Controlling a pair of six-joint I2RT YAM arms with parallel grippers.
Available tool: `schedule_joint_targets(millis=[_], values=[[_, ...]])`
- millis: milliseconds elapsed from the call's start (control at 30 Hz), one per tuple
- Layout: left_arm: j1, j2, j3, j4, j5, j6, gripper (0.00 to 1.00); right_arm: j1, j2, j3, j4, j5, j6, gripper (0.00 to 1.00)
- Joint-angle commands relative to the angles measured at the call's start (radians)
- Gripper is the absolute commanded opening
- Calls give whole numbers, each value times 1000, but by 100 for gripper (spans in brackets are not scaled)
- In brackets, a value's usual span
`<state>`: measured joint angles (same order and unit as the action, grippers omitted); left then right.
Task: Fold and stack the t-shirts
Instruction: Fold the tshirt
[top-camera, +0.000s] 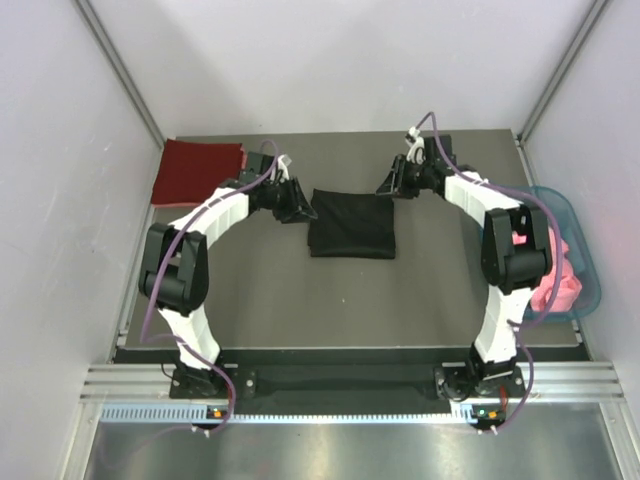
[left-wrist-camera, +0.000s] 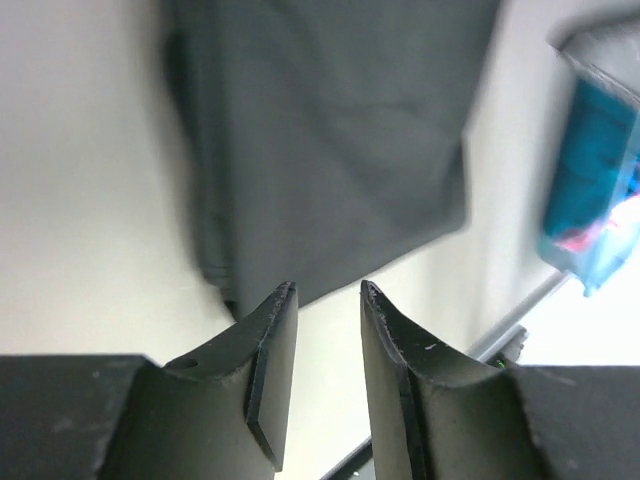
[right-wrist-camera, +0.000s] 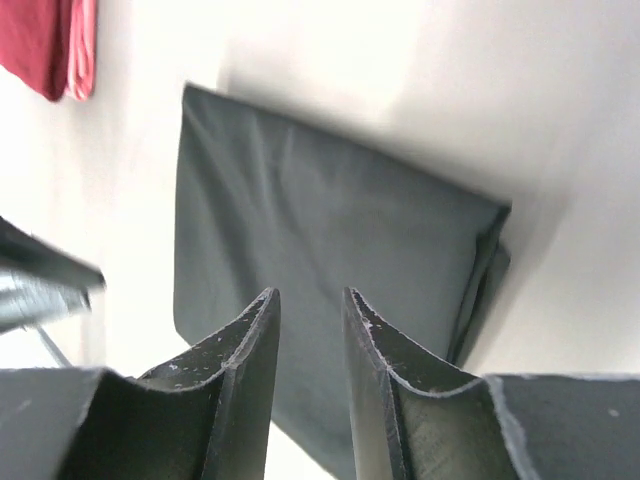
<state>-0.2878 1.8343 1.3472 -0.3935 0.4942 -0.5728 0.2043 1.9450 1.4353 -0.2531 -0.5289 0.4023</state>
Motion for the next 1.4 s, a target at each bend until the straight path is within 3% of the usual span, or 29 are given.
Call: schedule_joint_targets(millis=[0,300,633,833,967,1133,1367], values=[[-19,-21,-75,135,124,-38,37,-34,93,91,24,-43,-7,33],[-21,60,-229,245,92,-75,36,-85,294,238,38,-91,17,32],[-17,-21,-250,96,-62,-78,36,-138,347,289,28,-77,20,27],[-8,-79,-140,2,-48,-36,37,-138,255,235,-14,-33,17,37],[2,-55,-60,-16,-17,14,37,-138,141,183,-89,46,3,38],[36,52,70,59,96,45,37,-125,-1,21,-101,76,4,35],[44,262,263,125,178,67,37,-66,-182,-254,20,-40,46,30]])
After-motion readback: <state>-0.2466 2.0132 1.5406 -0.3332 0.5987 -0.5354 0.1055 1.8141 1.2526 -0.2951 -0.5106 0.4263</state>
